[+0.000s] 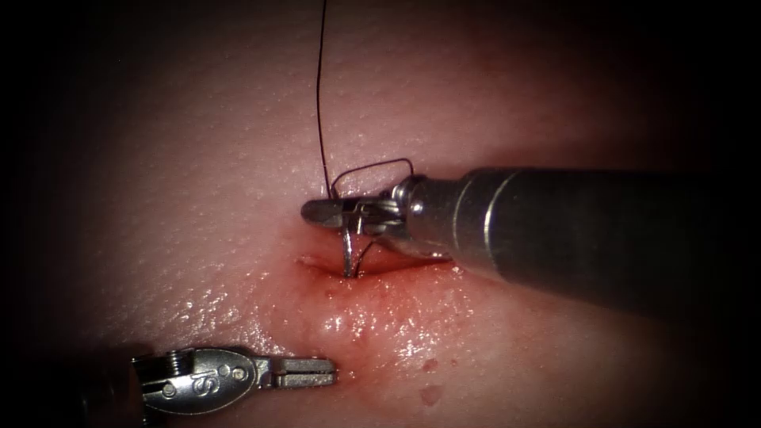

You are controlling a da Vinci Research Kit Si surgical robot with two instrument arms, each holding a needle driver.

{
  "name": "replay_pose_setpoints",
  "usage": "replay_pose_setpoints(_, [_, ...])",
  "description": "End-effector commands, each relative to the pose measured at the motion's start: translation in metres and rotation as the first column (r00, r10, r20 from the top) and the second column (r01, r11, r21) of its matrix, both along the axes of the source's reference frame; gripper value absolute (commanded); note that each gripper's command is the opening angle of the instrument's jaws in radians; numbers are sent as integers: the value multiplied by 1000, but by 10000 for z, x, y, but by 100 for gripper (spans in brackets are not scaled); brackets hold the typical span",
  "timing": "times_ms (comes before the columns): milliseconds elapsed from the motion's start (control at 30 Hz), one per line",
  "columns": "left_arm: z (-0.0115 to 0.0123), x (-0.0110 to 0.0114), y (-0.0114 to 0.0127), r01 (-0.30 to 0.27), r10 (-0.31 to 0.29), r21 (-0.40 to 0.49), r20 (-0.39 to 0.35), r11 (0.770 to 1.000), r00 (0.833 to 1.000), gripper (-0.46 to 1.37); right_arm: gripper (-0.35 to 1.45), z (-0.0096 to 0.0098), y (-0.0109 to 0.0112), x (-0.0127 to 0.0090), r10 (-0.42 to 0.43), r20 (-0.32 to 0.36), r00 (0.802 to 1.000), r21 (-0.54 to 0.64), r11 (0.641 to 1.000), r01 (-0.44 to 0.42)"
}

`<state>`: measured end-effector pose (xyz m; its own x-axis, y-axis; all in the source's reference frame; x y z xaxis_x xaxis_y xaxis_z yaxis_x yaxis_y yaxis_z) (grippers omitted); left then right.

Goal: Wound Closure
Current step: Throw the needle through the tissue below the wound using the right tool

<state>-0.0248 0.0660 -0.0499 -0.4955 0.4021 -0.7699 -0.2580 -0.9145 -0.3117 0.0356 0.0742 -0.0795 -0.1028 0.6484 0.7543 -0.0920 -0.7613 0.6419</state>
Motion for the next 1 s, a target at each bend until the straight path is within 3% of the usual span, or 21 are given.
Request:
replay_pose_setpoints(33, [0, -1, 0, -4, 4, 3, 2, 1000, 1000, -35, -35, 1, -1, 2, -19, 6, 1000, -13, 1000, 19])
replay_pose_setpoints(600, [-1, 0, 0, -7, 7, 5, 4, 1000, 1000, -35, -35, -10, -3, -3, 6, -31, 1000, 10, 1000, -6])
replay_pose_setpoints(800, [-3, 2, 2, -10, 10, 2, -1, 1000, 1000, -35, -35, -10, 1, -6, -2, -55, 998, -83, 997, -2])
replay_pose_setpoints(1000, [-3, 5, 1, -8, 8, -1, -1, 1000, 1000, -35, -35, -5, 2, -12, -26, -26, 999, -127, 992, 23])
